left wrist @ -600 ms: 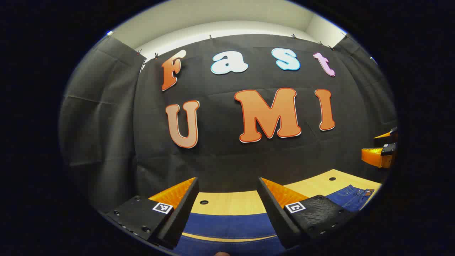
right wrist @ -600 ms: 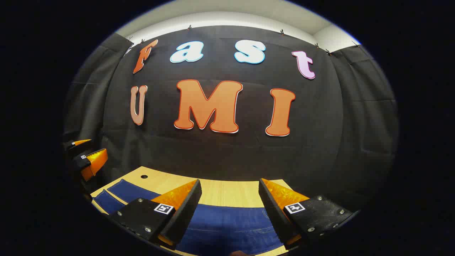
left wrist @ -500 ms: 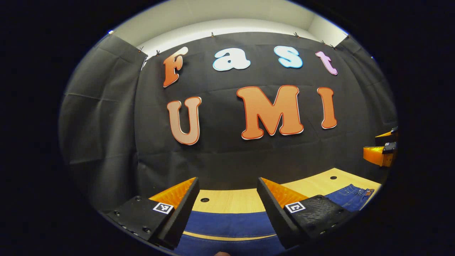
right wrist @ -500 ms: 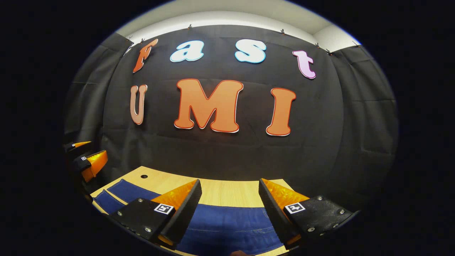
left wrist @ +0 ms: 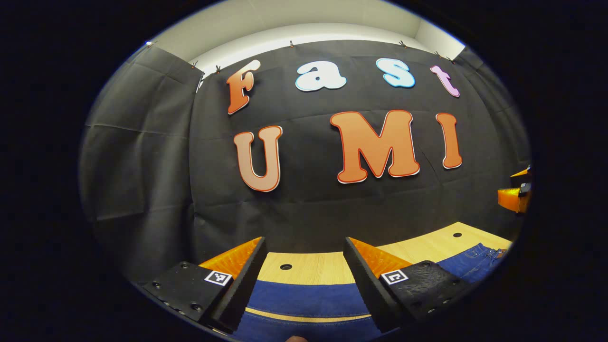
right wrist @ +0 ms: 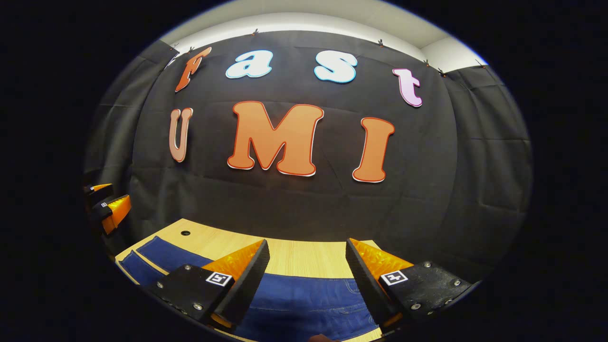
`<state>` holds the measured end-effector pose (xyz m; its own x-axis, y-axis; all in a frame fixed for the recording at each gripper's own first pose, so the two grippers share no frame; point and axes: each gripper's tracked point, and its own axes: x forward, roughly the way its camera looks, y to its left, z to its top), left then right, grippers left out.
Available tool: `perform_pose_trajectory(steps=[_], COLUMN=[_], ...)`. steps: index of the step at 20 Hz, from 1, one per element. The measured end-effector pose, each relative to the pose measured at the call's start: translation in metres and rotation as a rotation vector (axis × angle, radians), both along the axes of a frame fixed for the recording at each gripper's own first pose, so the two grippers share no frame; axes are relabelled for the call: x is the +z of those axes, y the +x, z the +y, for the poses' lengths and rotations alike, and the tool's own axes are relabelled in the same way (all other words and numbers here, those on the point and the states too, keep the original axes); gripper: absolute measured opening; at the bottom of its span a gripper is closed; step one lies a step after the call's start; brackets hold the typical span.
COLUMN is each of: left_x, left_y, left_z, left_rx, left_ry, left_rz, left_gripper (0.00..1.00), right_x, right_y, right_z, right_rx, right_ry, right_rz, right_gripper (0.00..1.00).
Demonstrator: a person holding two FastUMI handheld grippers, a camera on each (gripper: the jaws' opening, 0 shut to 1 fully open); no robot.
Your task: Grasp the waist and the cuffs of the jeans and fold them to make the two legs overlap; first hold the waist and fold one-third of the jeans toward the cuffs, then hold the cuffs and fold the remaining one-third in the same direction to finish folding.
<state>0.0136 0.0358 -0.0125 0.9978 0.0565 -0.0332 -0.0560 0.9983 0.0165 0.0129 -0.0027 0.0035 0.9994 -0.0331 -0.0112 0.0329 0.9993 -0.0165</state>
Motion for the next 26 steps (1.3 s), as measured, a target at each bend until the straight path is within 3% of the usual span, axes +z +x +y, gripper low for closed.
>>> perform_pose_trajectory(steps=[4,11,19,26], left_x=[-0.002,-0.051,-0.115,-0.183], left_y=[0.007,0.003,-0.021,-0.048], left_z=[0.007,0.054,0.098,0.138], left_rx=[0.005,0.103,0.136,0.206], left_ry=[-0.021,-0.108,-0.179,-0.323], left_rz=[0.005,0.167,0.376,0.577], left_gripper=[0.98,0.98,0.98,0.99], right_x=[-0.008,-0.039,-0.112,-0.177], right_y=[-0.007,-0.01,-0.021,-0.033], right_z=[0.002,-0.036,-0.084,-0.127], right_rx=[0.006,-0.039,-0.11,-0.196], right_ry=[-0.025,0.003,0.178,0.368], right_rz=[0.005,0.13,0.369,0.564], right_gripper=[0.98,0.98,0.98,0.98])
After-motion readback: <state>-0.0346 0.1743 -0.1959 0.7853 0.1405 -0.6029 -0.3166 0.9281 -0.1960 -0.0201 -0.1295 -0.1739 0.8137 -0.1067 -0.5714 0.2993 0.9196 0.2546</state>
